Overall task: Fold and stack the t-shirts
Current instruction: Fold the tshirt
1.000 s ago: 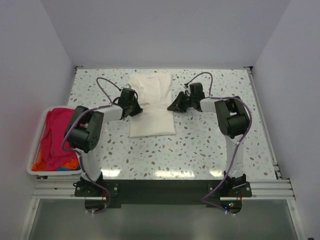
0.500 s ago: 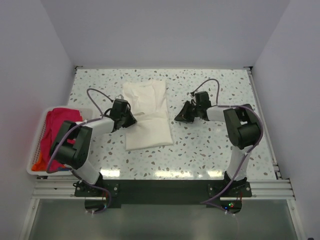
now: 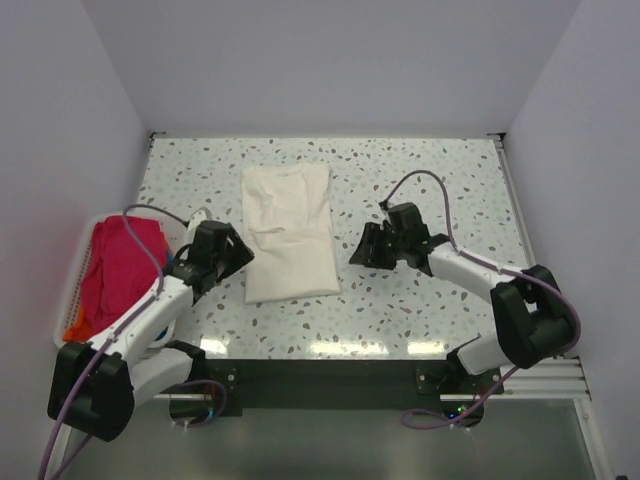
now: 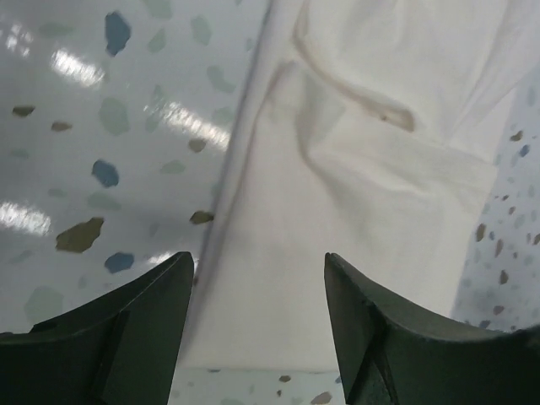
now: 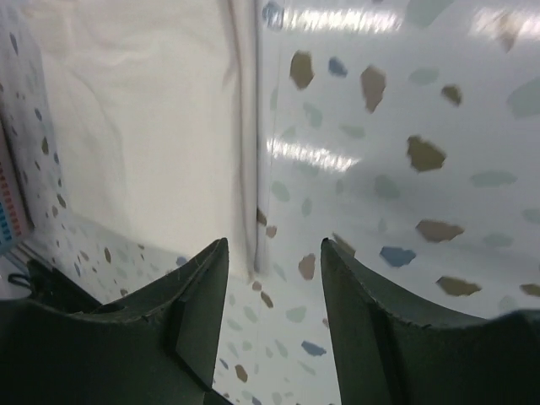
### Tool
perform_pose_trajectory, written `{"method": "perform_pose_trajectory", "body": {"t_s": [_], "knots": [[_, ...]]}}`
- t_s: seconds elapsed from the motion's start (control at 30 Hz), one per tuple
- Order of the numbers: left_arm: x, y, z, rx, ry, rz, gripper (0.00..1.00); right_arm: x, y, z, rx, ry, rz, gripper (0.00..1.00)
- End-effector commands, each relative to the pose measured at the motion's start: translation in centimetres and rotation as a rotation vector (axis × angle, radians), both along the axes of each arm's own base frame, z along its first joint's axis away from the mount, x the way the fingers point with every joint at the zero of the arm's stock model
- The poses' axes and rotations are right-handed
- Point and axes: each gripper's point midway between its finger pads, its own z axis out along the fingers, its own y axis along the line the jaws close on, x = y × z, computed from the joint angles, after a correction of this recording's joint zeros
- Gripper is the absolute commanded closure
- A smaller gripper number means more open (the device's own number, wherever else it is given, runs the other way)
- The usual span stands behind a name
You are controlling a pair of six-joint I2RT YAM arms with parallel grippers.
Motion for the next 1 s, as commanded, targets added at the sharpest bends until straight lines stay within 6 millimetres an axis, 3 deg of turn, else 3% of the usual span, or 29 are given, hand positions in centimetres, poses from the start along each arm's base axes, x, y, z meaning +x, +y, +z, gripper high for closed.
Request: {"method": "perform_pose_trajectory", "body": {"t_s": [0.0, 0.1, 0.37, 0.63, 0.73, 0.9, 0.97], "knots": [[-6.4, 2.0, -5.5, 0.015, 0.197, 0.085, 0.32, -4.3, 1.1, -2.4, -0.036, 0.067, 0.036, 0.48], [-8.3, 1.9, -6.9, -0.022, 0.207, 0.082, 0.34, -5.5, 2.9, -2.9, -0.027, 0.053, 0.058, 0.48], [-9.6, 0.8, -8.2, -0.072, 0.216, 0.021, 0.35, -6.3, 5.2, -4.6, -0.031, 0.080, 0.075, 0.48], [-10.9, -0.2, -9.7, -0.096, 0.265, -0.045, 0.42, -6.7, 5.4, -6.1, -0.041, 0.113, 0.035, 0.54], [-11.2, -0.7, -9.7, -0.095, 0.271, -0.082, 0.47, -6.7, 4.9, -6.4, -0.054, 0.116, 0.016, 0.60], [-11.5, -1.6, -9.8, -0.069, 0.293, -0.130, 0.58, -6.9, 4.7, -6.2, -0.047, 0.116, -0.001, 0.90], [-11.3, -2.1, -10.0, -0.070, 0.298, -0.148, 0.68, -6.9, 4.4, -5.9, -0.050, 0.104, -0.012, 0.97]]}}
